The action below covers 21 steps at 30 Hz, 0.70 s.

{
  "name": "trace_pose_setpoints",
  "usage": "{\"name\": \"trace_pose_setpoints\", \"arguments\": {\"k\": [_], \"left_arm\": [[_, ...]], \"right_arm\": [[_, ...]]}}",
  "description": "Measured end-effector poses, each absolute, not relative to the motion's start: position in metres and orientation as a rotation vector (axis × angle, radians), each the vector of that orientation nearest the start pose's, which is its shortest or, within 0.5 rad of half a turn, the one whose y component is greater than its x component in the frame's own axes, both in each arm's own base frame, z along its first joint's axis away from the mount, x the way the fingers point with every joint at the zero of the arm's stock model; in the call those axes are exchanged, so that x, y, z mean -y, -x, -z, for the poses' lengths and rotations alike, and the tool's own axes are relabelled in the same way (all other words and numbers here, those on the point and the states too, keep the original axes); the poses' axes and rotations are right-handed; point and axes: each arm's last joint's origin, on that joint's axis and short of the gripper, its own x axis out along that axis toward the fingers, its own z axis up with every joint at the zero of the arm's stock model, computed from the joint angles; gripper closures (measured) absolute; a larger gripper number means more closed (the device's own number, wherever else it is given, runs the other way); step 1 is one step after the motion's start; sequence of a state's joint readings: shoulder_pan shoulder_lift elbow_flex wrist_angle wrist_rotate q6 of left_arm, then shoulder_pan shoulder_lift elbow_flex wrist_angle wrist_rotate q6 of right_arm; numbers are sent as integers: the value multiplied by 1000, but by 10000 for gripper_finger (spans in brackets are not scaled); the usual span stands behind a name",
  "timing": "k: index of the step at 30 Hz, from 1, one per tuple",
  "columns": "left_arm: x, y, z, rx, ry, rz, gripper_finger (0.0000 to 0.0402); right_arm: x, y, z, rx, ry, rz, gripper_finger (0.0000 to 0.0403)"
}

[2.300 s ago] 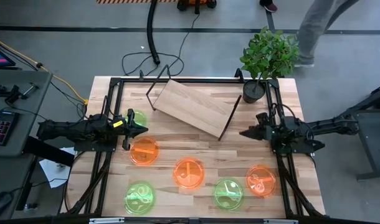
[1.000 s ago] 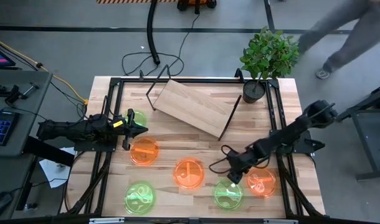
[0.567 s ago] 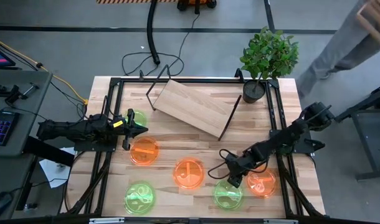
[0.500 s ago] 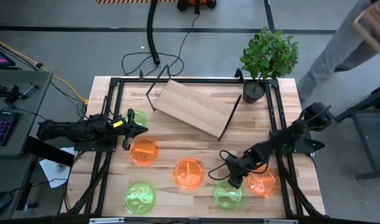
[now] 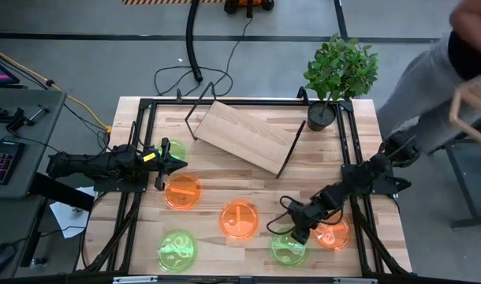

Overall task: Place and stack plates onto a shelf
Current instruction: Put the bottom right green plate on top of the shelf

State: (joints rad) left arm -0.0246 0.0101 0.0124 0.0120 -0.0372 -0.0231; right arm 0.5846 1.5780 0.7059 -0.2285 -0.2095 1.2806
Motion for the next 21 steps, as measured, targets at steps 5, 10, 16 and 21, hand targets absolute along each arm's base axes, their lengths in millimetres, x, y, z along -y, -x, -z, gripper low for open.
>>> {"name": "trace_pose_setpoints", "arguments": {"k": [5,10,16,21], "left_arm": [[1,-98,-168,14,24,-12,401],[1,-98,-168,15,24,-12,401],[1,-98,-168,14,24,-12,401],[1,-98,-168,14,24,-12,401]], "right_arm": [[-154,-223,-128,-1361,-888,132,224],[-153,-221,-125,-1377,-874,157,286],[-152,-220,-126,-1390,-855,143,393],[-149,-222,-136,-1360,-876,81,400]]}}
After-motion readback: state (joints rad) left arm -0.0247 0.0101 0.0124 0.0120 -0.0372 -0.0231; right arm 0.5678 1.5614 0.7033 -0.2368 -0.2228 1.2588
